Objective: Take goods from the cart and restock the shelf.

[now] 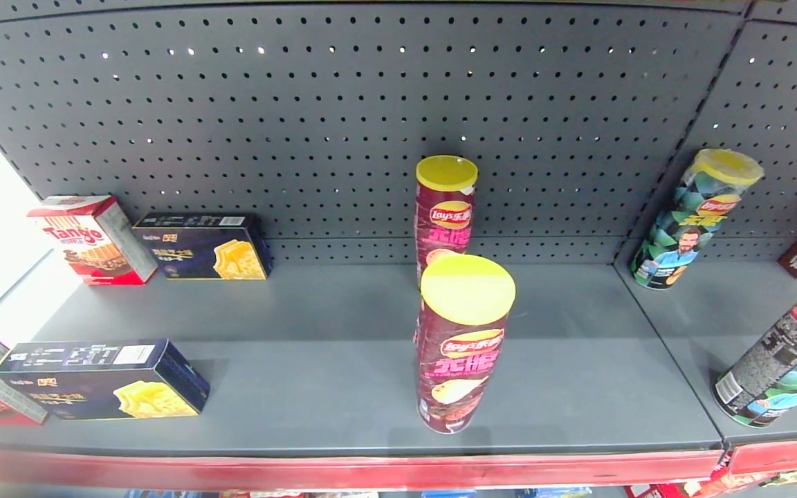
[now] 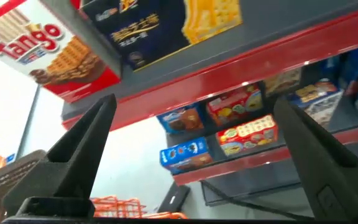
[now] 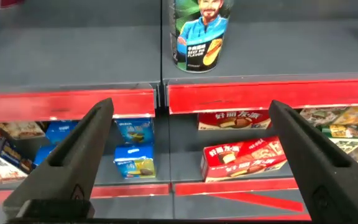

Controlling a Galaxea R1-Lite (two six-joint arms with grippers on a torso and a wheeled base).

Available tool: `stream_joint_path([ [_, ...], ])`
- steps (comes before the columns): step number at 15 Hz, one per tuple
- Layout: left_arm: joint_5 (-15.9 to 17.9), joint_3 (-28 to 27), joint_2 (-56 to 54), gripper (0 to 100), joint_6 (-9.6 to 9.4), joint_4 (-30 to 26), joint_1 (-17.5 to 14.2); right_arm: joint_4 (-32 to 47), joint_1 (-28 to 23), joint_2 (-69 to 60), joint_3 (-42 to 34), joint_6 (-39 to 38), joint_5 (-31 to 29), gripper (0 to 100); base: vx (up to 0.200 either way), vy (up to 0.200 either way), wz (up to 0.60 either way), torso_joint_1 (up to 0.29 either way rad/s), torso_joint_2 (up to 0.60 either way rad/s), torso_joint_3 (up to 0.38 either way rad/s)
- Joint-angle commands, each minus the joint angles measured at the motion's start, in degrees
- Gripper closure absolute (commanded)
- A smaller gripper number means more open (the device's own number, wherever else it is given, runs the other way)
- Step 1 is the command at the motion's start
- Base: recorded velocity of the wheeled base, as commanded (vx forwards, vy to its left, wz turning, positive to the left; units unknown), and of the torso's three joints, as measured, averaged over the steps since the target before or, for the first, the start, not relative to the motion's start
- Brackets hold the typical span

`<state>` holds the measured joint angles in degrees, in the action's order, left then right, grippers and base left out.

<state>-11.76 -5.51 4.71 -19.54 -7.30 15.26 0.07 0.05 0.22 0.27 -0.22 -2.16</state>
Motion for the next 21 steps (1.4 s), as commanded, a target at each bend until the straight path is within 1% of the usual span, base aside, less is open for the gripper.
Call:
stream_joint_path([
  [1,3.1,0.2,0.2,0,0.47,0.4,1.1,-0.2,0.0,-0.2,-0.3,0.1,0.1,0,0.0,0.0,0.0,0.0,0.0,0.0],
  [2,4.6,0.3,0.2,0,1.17,0.4,2.2,-0.1,0.0,-0.2,-0.3,0.2,0.1,0,0.0,0.0,0.0,0.0,0.0,0.0],
  [3,5.9,0.4,0.2,0,3.98,0.5,6.2,-0.1,0.0,-0.2,-0.3,0.2,0.1,0,0.0,0.0,0.0,0.0,0.0,0.0],
  [4,5.9,0.4,0.2,0,4.6,0.5,9.5,-0.1,0.0,-0.2,-0.3,0.2,0.1,0,0.0,0.0,0.0,0.0,0.0,0.0],
  [5,5.3,0.4,0.2,0,5.3,0.4,13.6,-0.1,0.0,-0.2,-0.3,0.2,0.1,0,0.0,0.0,0.0,0.0,0.0,0.0],
  [6,3.0,0.4,0.2,0,8.03,0.4,15.3,-0.1,0.0,-0.2,-0.3,0.2,0.1,0,0.0,0.0,0.0,0.0,0.0,0.0],
  [7,-1.0,0.5,0.7,0,11.72,0.1,15.1,-0.1,0.0,-0.2,-0.3,0.2,0.1,0,0.0,0.0,0.0,0.0,0.0,0.0],
  [8,-2.9,0.5,1.1,0,13.13,0.0,15.1,-0.1,0.0,-0.2,-0.3,0.2,0.1,0,0.0,0.0,0.0,0.0,0.0,0.0],
  [9,-5.7,0.6,1.0,0,15.23,-0.1,14.7,-0.1,0.0,-0.2,-0.3,0.2,0.1,0,0.0,0.0,0.0,0.0,0.0,0.0],
  [10,-5.7,0.6,1.0,0,15.23,-0.1,14.7,-0.1,0.0,-0.2,-0.3,0.2,0.1,0,0.0,0.0,0.0,0.0,0.0,0.0],
  [11,-7.4,1.1,0.7,0,15.5,0.4,9.1,-0.1,0.0,-0.2,-0.3,0.2,0.1,0,0.0,0.0,0.0,0.0,0.0,0.0],
  [12,-6.6,1.0,0.0,0,15.5,0.4,2.8,-0.1,0.0,-0.2,-0.3,0.2,0.1,0,0.0,0.0,0.0,0.0,0.0,0.0],
  [13,-4.8,1.2,-0.3,0,16.47,0.4,-0.5,-0.1,0.0,-0.2,-0.3,0.2,0.1,0,0.0,0.0,0.0,0.0,0.0,0.0],
  [14,-4.5,1.4,-0.3,0,19.63,0.5,-0.3,-0.1,0.0,-0.2,-0.3,0.2,0.1,0,0.0,0.0,0.0,0.0,0.0,0.0],
  [15,-3.7,1.4,0.1,0,20.6,0.6,-1.5,-0.1,0.0,-0.2,-0.3,0.2,0.1,0,0.0,0.0,0.0,0.0,0.0,0.0],
  [16,1.2,1.6,0.4,0,21.04,1.3,-3.7,-0.1,0.0,-0.2,-0.3,0.2,0.1,0,0.0,0.0,0.0,0.0,0.0,0.0],
  [17,8.7,2.3,1.2,0,21.12,2.7,-6.8,-0.1,0.0,-0.2,-0.3,0.2,0.1,0,0.0,0.0,0.0,0.0,0.0,0.0],
  [18,13.0,2.5,2.1,0,21.12,3.5,-10.1,-0.1,0.0,-0.2,-0.3,0.2,0.1,0,0.0,0.0,0.0,0.0,0.0,0.0],
  [19,16.5,2.6,2.7,0,20.95,3.5,-12.4,-0.1,0.0,-0.2,-0.3,0.2,0.1,0,0.0,0.0,0.0,0.0,0.0,0.0],
  [20,18.4,2.6,2.9,0,20.42,3.5,-13.8,-0.1,0.0,-0.2,-0.3,0.2,0.1,0,0.0,0.0,0.0,0.0,0.0,0.0],
  [21,18.4,2.6,3.0,0,20.07,3.5,-14.7,-0.1,0.0,-0.2,-0.3,0.2,0.1,0,0.0,0.0,0.0,0.0,0.0,0.0],
])
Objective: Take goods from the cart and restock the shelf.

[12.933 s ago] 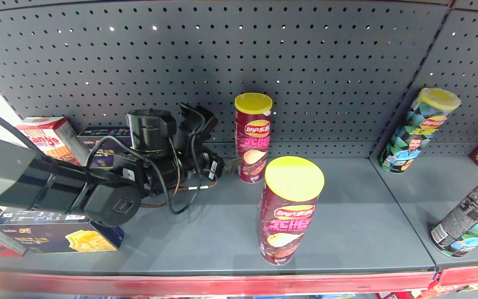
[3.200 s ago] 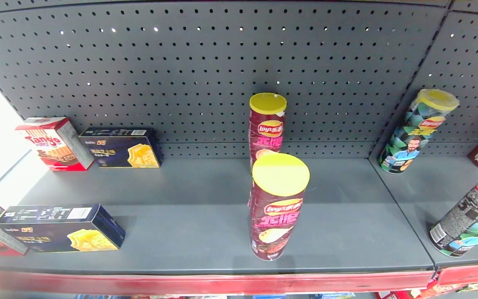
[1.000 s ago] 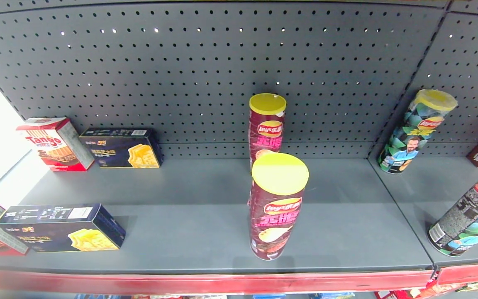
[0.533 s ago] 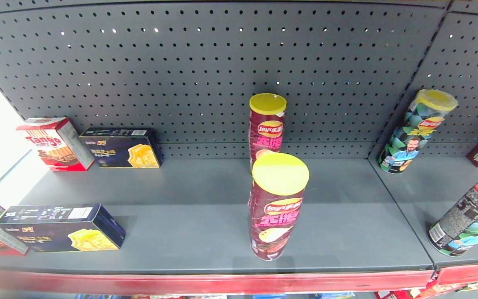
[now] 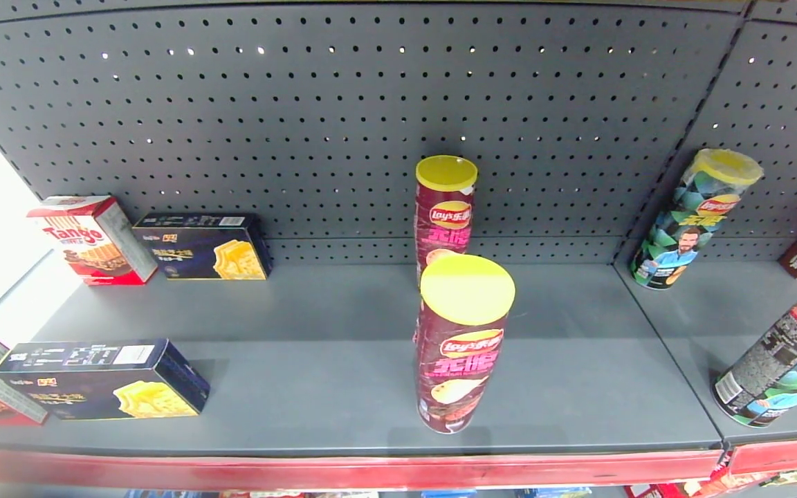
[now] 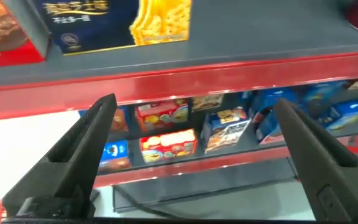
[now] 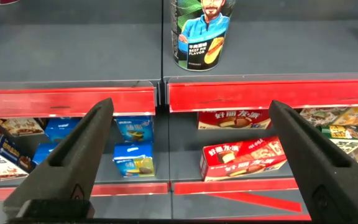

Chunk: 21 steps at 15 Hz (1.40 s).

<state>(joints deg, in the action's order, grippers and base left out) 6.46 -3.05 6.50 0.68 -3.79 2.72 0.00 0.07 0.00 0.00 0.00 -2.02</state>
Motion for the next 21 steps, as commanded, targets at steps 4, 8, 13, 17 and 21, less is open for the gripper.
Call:
stream_joint_path([
  [4,-0.4,1.6,-0.9,0,-11.23,0.7,-7.8,0.0,0.0,0.0,0.0,-0.1,0.0,0,0.0,0.0,0.0,0.0,0.0,0.0],
  [8,-1.0,2.9,-1.5,0,-6.75,3.4,-7.7,0.0,0.0,0.0,0.0,0.0,0.0,0,0.0,0.0,0.0,0.0,0.0,0.0],
  [13,-0.9,2.9,-2.9,0,-5.87,3.4,-2.6,0.0,0.0,0.0,0.0,0.0,0.0,0,0.0,0.0,0.0,0.0,0.0,0.0],
  [17,-1.8,3.0,-6.4,0,-4.29,3.5,-2.6,0.0,0.0,0.0,0.0,0.0,0.0,0,0.0,0.0,0.0,0.0,0.0,0.0],
  [21,-6.0,3.0,-6.4,0,-2.18,3.5,-2.6,0.0,0.0,0.0,0.0,0.0,0.0,0,0.0,0.0,0.0,0.0,0.0,0.0],
])
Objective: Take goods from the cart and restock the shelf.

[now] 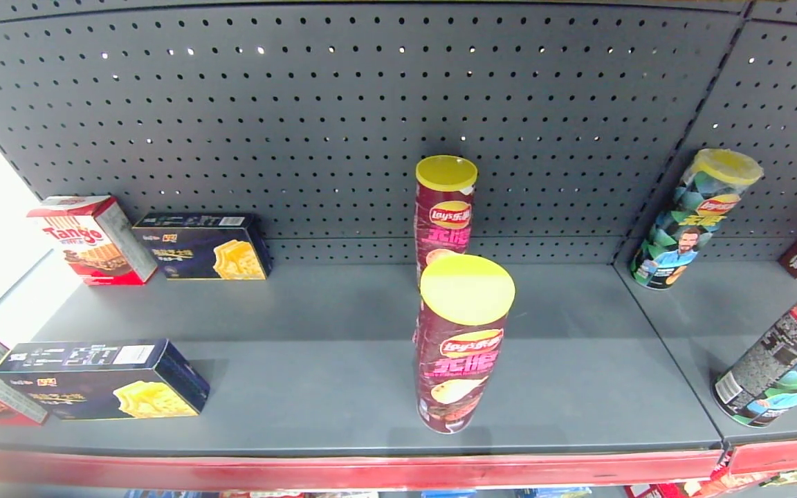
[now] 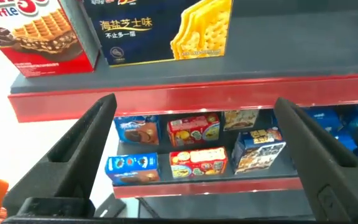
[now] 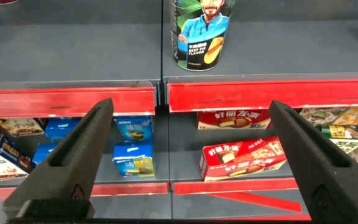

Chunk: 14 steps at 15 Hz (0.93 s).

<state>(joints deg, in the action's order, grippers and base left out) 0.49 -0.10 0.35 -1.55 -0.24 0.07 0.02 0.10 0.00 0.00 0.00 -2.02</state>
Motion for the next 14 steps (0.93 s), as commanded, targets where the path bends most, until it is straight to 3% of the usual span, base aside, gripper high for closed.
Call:
stream_joint_path([
  [1,-0.1,0.0,-0.3,0,0.23,0.0,0.0,0.0,0.0,0.0,0.0,0.0,0.0,0,0.0,0.0,0.0,0.0,0.0,0.0],
  [3,-0.7,0.0,-0.3,0,-0.03,0.0,-0.1,0.0,-0.1,0.0,0.0,0.0,0.0,0,0.0,0.0,0.0,0.0,0.0,0.0],
  [4,-3.9,0.0,-0.3,0,-0.47,0.1,-0.1,0.0,0.0,0.0,0.0,0.0,0.0,0,0.0,0.0,0.0,0.0,0.0,0.0],
  [6,-2.3,0.0,-0.3,0,-2.41,0.0,0.0,0.0,0.0,0.0,0.0,0.0,0.0,0,0.0,0.0,0.0,0.0,0.0,0.0],
  [7,-1.2,0.0,-0.3,0,-2.32,0.0,0.0,0.0,-0.1,0.0,0.0,0.0,0.0,0,0.0,0.0,0.0,0.0,0.0,0.0],
  [9,4.9,-0.1,-0.2,0,-2.41,0.0,0.0,0.0,0.0,0.0,0.0,0.0,0.0,0,0.0,0.0,0.0,0.0,0.0,0.0],
  [13,4.3,0.0,-0.2,0,-2.06,0.0,0.0,0.0,0.0,0.0,0.0,0.1,1.3,0,0.0,0.0,0.0,0.0,0.0,0.0],
  [14,3.1,0.0,-0.3,0,-2.93,0.0,0.0,0.0,0.0,0.0,0.0,0.1,1.3,0,0.0,0.0,0.0,0.0,0.0,0.0],
])
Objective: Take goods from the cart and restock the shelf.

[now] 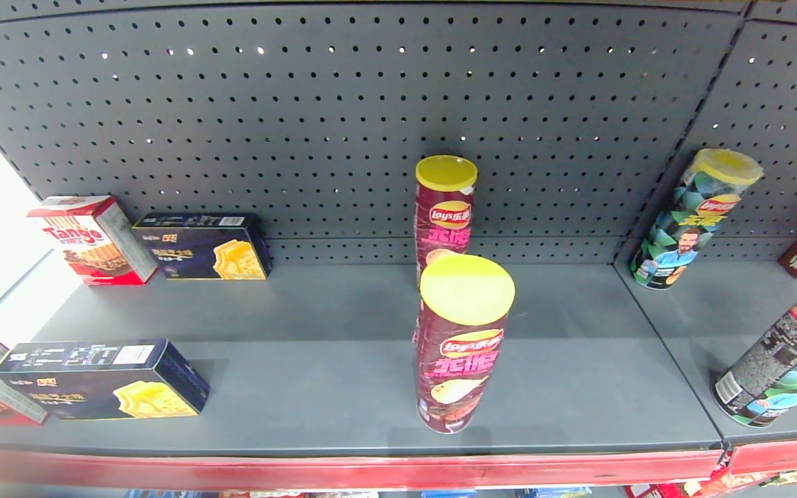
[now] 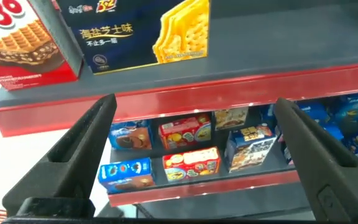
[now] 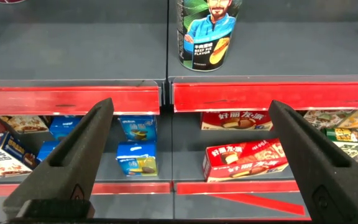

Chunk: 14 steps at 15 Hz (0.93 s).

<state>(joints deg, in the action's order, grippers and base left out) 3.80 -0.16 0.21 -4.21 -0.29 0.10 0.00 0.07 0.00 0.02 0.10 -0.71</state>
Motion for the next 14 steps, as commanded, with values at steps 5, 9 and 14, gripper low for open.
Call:
stream_joint_path([
  [5,-3.1,0.0,0.0,0,3.24,0.0,0.0,0.0,0.0,0.1,0.0,0.0,0.0,0,0.0,0.0,0.0,0.0,0.0,0.0],
  [9,-3.6,0.0,0.1,0,3.85,0.0,0.0,0.0,-0.1,0.0,0.0,0.0,0.0,0,0.0,-0.05,0.0,0.001,0.0,0.001],
  [14,-3.5,0.0,0.1,0,3.94,0.0,0.0,0.0,0.0,0.0,0.0,0.0,0.0,0,0.0,-0.04,0.0,0.0,0.0,0.0],
])
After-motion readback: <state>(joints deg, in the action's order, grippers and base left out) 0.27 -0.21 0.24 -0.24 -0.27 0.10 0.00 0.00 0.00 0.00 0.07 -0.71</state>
